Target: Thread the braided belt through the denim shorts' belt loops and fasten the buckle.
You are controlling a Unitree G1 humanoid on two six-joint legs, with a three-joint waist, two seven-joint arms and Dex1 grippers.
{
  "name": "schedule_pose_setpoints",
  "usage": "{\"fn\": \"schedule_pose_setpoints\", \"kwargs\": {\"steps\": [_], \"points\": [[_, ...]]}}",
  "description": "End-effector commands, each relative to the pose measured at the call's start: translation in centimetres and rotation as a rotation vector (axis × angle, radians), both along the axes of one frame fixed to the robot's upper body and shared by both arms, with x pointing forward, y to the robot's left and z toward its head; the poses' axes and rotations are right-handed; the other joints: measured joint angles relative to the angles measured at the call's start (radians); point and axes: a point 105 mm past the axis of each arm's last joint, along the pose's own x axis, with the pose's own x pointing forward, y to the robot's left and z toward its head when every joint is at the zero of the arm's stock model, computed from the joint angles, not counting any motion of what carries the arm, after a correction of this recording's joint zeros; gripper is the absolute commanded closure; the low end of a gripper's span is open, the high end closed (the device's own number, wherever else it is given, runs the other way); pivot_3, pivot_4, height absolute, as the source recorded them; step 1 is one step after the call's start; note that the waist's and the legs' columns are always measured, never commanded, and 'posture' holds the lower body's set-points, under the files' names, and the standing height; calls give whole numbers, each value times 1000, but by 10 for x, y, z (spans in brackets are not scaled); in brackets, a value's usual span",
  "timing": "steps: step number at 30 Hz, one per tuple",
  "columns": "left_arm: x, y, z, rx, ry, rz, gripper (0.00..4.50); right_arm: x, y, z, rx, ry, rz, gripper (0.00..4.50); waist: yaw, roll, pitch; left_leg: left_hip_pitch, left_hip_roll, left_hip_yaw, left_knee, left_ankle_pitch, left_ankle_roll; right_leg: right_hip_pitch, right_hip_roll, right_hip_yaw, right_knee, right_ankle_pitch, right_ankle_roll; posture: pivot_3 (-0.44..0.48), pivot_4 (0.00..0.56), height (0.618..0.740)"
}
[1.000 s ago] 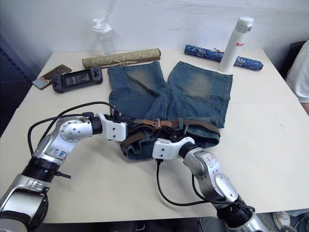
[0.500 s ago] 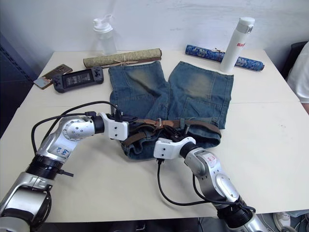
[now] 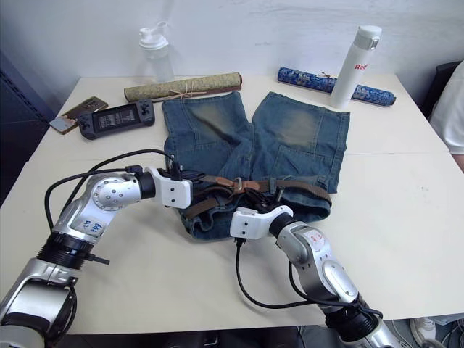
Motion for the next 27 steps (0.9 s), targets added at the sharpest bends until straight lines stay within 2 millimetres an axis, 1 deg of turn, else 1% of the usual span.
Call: {"fn": "schedule_pose_setpoints", "kwargs": {"steps": [1,5,14,23,27], "points": [[-2,7,15,-45,-51,26,4500,-4,6,11,21,-39,32,4433,0,0,0,0,0,0,0,0,0,0,0,0,0,0,0,0,150,717],[-7,4,12,-31,-45,8,4500,-3,6,11,20,-37,32,4433,-1,0,0,0,0,0,0,0,0,0,0,0,0,0,0,0,150,717],[-7,-12,17,-33,-59,-36,4500,-4,6,10,14,-31,31,4433,0,0,0,0,0,0,0,0,0,-1,0,0,1,0,0,0,150,717],[-8,-18,13,5,-52,-68,4500,-5,6,10,22,-29,25,4433,0,0,0,0,0,1,0,0,0,-1,0,0,1,0,0,0,150,717],[-7,-15,11,58,-63,-62,4500,-5,6,11,27,-30,27,4433,0,0,0,0,0,1,0,0,0,-1,0,0,1,0,0,0,150,717]]}}
